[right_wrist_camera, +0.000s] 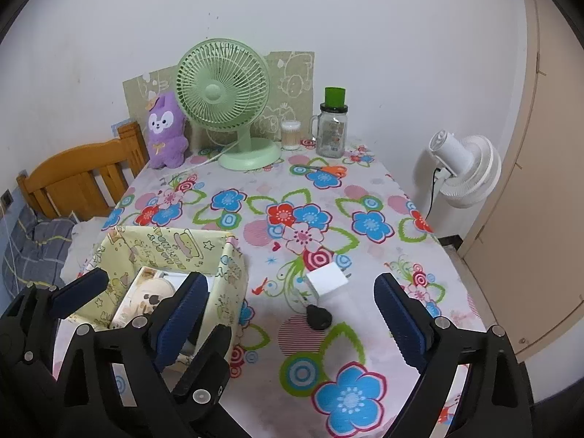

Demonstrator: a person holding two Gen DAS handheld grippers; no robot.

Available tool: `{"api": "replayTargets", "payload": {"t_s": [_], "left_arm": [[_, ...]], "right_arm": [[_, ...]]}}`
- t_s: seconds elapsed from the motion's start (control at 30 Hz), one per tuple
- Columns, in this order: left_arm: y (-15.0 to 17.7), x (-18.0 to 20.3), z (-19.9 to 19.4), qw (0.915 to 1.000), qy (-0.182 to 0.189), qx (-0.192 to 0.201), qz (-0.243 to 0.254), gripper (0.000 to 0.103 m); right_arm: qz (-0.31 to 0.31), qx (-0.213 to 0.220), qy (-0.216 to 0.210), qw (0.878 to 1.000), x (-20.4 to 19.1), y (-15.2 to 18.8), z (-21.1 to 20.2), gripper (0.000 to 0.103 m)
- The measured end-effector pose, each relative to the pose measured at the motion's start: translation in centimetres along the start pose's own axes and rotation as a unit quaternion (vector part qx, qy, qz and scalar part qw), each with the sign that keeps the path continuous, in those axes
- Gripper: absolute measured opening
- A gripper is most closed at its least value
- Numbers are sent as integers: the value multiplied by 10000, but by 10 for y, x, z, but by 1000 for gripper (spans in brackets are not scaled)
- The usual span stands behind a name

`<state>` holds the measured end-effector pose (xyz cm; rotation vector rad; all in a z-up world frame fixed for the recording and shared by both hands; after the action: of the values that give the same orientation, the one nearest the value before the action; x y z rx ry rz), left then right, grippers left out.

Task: Organize rigid objects
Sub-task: 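Withdraw both open tools up out of the fabric box, then move the left tool toward the black car key while the right tool approaches the white charger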

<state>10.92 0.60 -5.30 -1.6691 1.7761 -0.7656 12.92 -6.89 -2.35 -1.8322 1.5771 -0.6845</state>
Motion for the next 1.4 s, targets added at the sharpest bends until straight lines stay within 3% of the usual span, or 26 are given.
{"api": "replayTargets", "payload": {"t_s": [0.73,1.4], "left_arm": [[0,41,-8,9998,55,166,-15,103],[4,77,22,9995,230,194,55,100]], "right_arm": [[-137,236,-76,9996,34,2,-14,98],[-321,263,-46,9991,69,9,11,98]]}}
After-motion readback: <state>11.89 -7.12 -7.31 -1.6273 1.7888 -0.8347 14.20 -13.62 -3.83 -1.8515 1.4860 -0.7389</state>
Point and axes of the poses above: each gripper's, at about its wrist camera, not at the fingertips, and z roughly the way its jaws point, x to its right, y to its underside, the point moved 9 cm from there along z, roughly the way its jaws point
